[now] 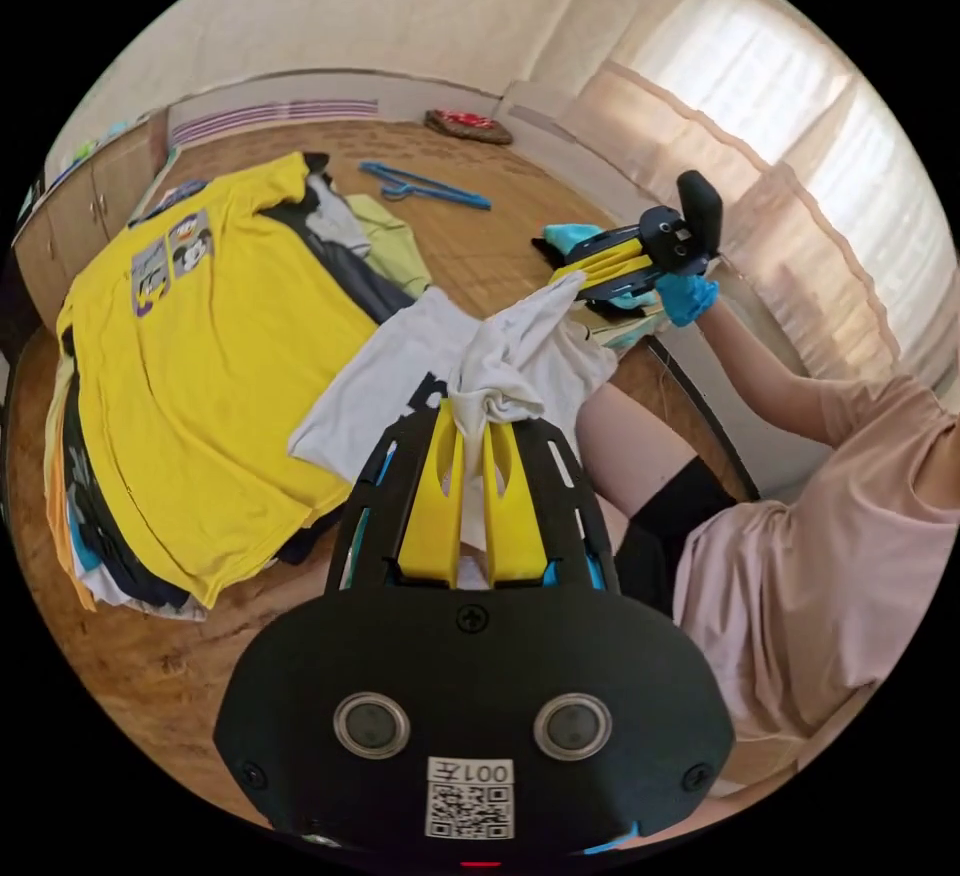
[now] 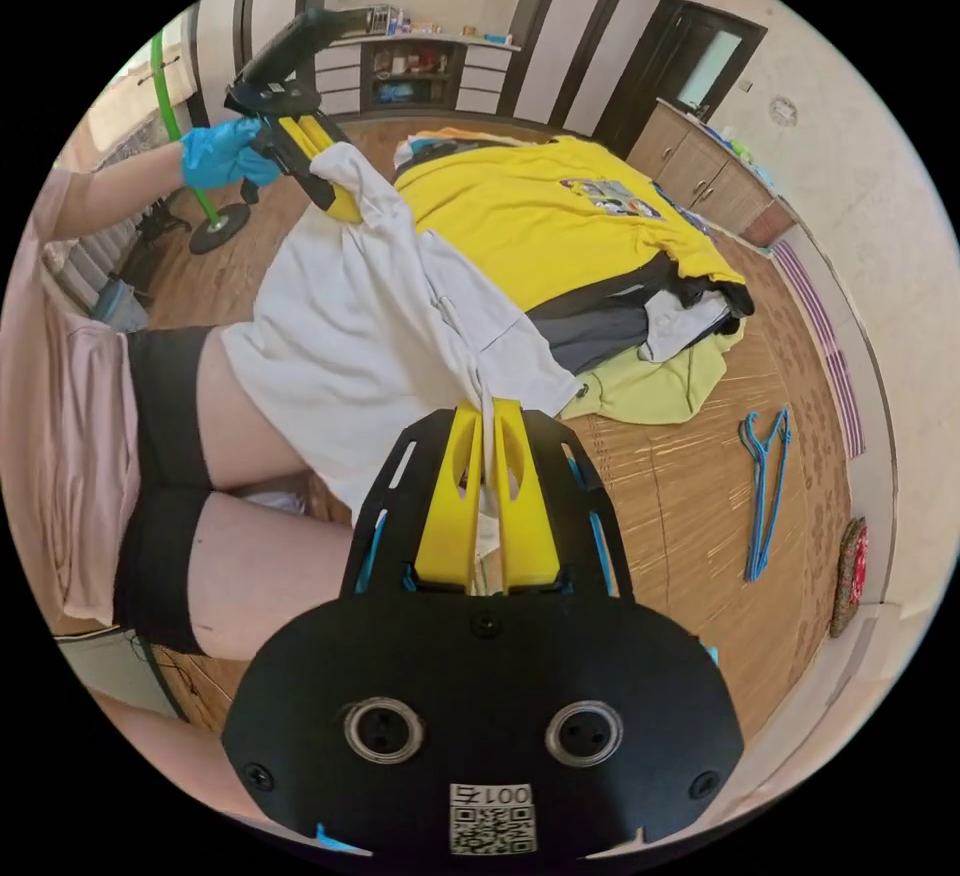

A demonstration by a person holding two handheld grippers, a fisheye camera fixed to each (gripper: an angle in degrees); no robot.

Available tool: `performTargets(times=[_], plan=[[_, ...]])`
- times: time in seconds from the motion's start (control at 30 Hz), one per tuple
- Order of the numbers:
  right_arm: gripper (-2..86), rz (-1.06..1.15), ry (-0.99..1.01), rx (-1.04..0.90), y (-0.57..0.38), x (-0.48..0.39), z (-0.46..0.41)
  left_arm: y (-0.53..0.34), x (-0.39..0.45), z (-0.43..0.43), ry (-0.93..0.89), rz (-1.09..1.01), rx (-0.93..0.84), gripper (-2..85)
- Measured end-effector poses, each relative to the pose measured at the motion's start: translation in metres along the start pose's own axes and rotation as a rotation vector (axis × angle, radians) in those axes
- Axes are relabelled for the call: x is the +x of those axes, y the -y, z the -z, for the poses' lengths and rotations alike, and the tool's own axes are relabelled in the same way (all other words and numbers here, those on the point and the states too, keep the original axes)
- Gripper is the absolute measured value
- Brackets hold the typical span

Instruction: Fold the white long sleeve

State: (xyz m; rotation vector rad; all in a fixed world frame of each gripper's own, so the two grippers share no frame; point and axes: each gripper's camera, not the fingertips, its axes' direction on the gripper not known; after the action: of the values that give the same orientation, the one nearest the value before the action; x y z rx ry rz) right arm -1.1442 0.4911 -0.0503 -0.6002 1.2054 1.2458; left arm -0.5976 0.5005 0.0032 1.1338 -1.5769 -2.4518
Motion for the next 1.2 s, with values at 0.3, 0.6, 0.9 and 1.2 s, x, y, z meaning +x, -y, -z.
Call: performTargets(times=[0.3,0.6,0.9,1.2], plan=[[2.8,0.000,0.027,-0.161,0.046,0.042,-0.100,-0.005,-0.043,-0.047,0.099,0.129,-0.040,-0.9],[6.6,-0.048,-0.036,-0.133,0.047,0.061,-0.125,-0.012,-0.023,-0.064,0.277,0.095,-0.032,-0.8],[7.3,-0.115,-0.062,-0.139,0.049,0.074,-0.141,-0.012,-0.007,-0.072,0.352,0.087,-0.010,-1.0],[3.1,-0.248,-0.169,-0.123,0.024,0.086,-0.131,-0.026,0.000,-0.073,0.399,0.195,-0.042,-1.2]])
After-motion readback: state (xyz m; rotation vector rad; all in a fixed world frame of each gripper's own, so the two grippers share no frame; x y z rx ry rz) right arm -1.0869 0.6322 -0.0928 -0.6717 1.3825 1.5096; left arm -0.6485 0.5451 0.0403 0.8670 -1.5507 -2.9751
